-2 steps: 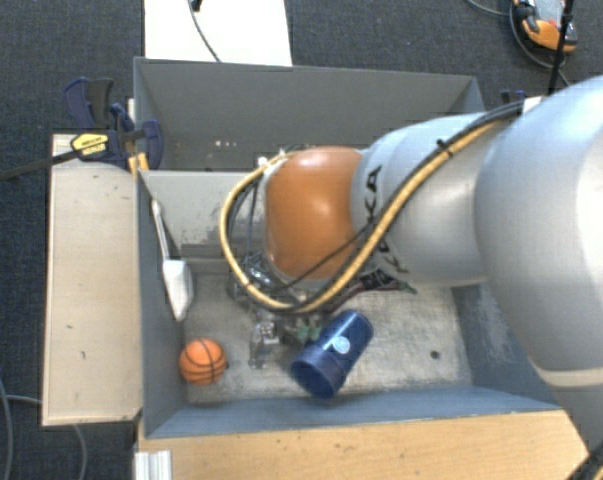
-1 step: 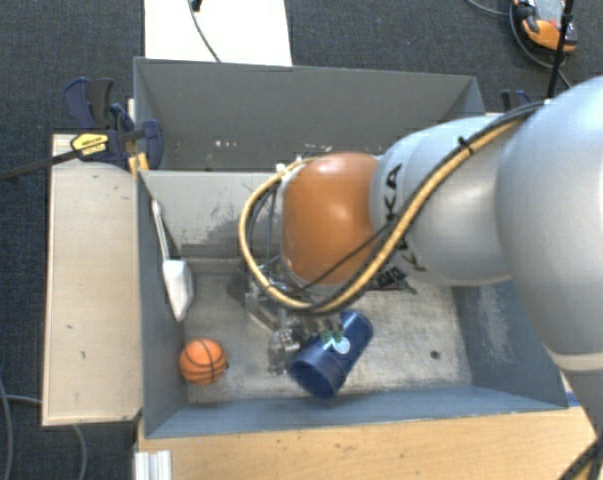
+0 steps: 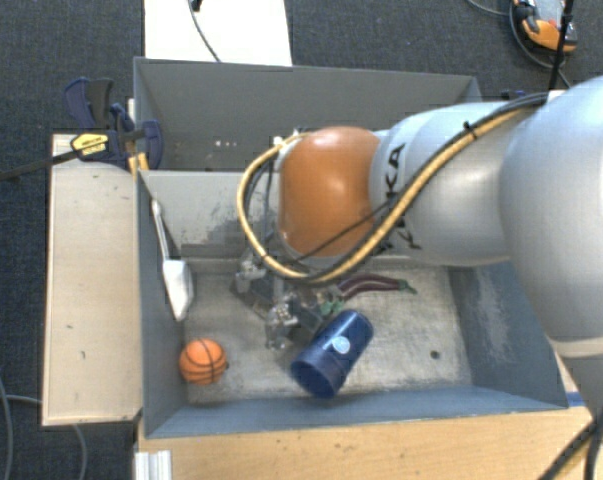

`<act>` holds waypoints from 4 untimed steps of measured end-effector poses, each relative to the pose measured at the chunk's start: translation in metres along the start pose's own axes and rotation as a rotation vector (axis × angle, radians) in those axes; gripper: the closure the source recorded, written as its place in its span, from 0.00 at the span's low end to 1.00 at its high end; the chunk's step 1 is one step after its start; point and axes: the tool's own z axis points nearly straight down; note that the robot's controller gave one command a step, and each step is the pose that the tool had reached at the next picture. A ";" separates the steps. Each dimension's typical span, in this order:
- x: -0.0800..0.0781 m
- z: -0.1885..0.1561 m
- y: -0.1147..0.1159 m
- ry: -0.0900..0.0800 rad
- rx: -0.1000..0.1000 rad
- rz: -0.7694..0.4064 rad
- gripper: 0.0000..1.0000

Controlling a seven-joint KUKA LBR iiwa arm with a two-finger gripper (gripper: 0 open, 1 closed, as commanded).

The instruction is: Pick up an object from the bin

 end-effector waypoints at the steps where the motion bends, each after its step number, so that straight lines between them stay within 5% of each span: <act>1: 0.040 0.017 -0.015 -0.037 -0.007 0.091 0.00; 2: 0.046 0.017 -0.021 -0.039 -0.001 0.080 0.00; 3: 0.038 0.000 -0.048 -0.004 0.003 0.078 0.00; 4: 0.036 -0.006 -0.059 -0.004 0.005 0.048 0.00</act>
Offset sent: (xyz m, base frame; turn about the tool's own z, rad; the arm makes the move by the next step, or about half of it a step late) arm -0.0057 -0.0551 -0.0418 -0.0018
